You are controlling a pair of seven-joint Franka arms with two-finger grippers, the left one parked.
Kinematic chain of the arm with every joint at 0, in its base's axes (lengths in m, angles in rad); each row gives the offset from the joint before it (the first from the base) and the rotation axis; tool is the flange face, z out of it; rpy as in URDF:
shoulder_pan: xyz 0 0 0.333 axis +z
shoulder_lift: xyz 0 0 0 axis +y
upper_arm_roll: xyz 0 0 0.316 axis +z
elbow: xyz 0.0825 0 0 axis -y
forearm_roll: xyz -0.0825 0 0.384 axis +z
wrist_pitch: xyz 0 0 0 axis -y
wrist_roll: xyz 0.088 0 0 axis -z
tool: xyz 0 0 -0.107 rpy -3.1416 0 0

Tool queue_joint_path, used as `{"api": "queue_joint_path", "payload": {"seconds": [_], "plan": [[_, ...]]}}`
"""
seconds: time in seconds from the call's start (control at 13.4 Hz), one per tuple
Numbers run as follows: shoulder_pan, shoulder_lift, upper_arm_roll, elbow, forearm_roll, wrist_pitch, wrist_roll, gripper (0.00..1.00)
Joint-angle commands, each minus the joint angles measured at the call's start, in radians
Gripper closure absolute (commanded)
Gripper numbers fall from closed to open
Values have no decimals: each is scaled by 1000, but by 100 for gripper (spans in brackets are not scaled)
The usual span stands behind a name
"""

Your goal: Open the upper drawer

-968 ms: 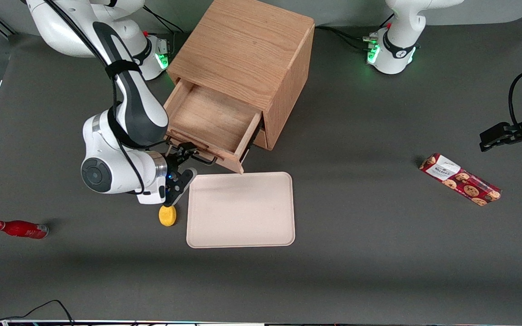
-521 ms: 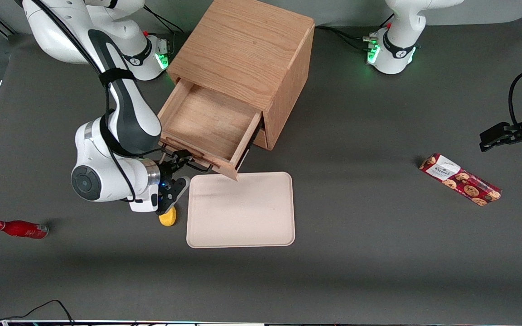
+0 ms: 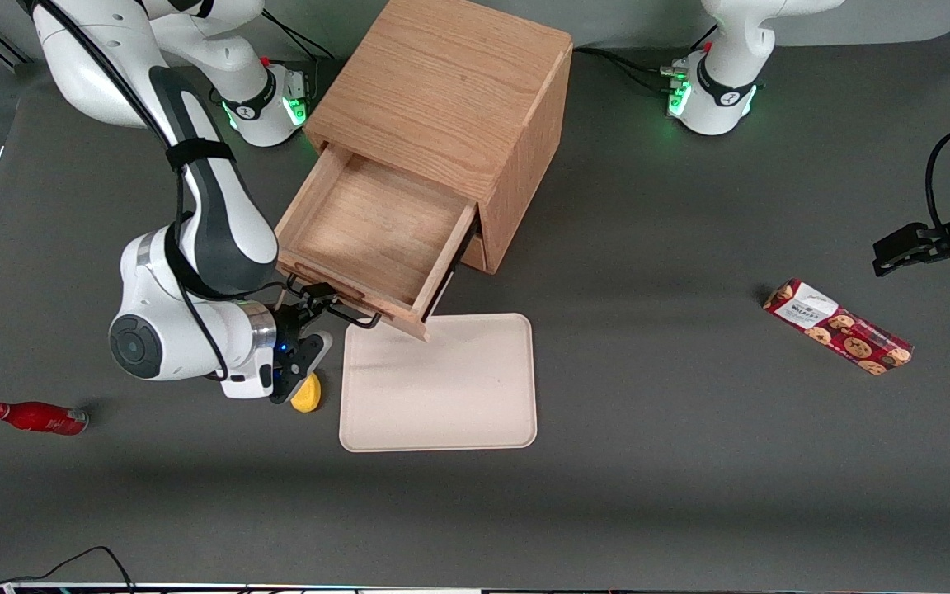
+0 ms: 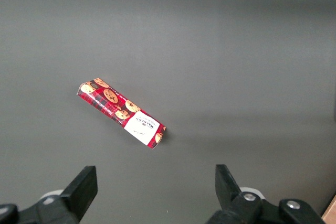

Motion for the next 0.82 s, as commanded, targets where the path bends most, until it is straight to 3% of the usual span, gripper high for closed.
{"api": "queue_joint_path", "payload": {"seconds": [0.0,0.74], "plan": [[-33,33,12,46,-8,-9,-43,0],[-42,59,9,87,1,-15,-67,0]]}}
